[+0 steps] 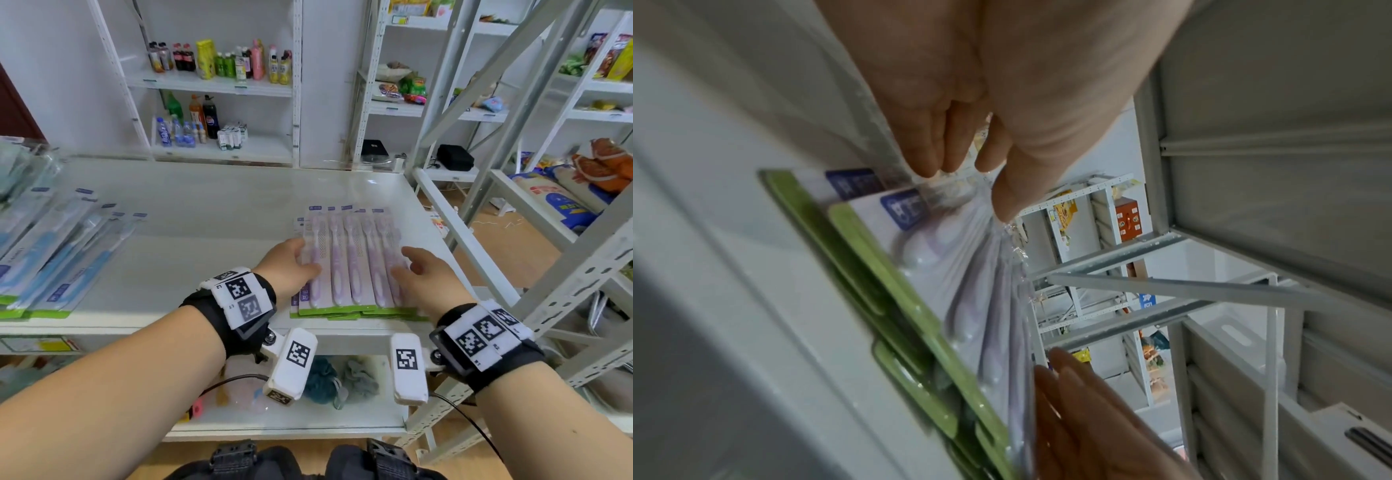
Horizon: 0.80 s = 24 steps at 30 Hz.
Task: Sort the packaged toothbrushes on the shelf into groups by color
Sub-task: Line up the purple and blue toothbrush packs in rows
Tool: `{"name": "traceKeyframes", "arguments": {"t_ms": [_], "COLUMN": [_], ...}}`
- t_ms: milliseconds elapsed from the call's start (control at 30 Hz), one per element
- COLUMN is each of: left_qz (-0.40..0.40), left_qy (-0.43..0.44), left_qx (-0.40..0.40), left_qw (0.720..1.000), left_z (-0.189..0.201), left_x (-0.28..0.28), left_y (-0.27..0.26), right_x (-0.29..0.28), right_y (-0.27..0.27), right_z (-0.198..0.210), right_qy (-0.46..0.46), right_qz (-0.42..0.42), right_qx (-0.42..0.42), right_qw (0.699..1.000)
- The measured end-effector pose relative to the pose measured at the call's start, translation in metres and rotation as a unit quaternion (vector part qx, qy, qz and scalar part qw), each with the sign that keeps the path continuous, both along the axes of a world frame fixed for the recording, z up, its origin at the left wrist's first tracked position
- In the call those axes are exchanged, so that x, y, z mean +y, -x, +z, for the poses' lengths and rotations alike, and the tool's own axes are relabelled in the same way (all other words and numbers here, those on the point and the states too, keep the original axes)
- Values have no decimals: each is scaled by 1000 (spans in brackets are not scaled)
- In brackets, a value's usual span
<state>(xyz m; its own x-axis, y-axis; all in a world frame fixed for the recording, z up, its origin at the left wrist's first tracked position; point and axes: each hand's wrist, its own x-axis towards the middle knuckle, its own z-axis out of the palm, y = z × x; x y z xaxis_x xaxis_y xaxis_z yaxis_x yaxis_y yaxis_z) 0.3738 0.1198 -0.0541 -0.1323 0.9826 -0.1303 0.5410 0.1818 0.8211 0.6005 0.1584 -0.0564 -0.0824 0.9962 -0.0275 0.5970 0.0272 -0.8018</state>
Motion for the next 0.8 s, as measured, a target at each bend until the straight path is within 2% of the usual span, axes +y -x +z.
{"name": "traceKeyframes", "arguments": {"t_ms": [100, 267, 533, 700, 800], "left_qz": [-13, -7, 34, 67, 72], "left_qy": [-5, -29, -52, -49, -47], "left_qx": [-69, -114, -113, -142, -116], "left_qw": [998, 993, 992, 986, 990], "left_z": [-3, -4, -12, -14, -12], "left_x": [-4, -7, -3, -1, 3], "left_y": [-1, -5, -11, -14, -13], "right_x": [0, 3, 4, 7, 12], "right_y": [-10, -13, -16, -15, -15], "right_z": [-2, -9, -14, -14, -13], "right_qy": [14, 8, -34, -37, -34], "right_qz": [8, 12, 31, 36, 35], "right_qx": [17, 27, 55, 56, 38], "right_qw": [1000, 1000, 997, 997, 998]}}
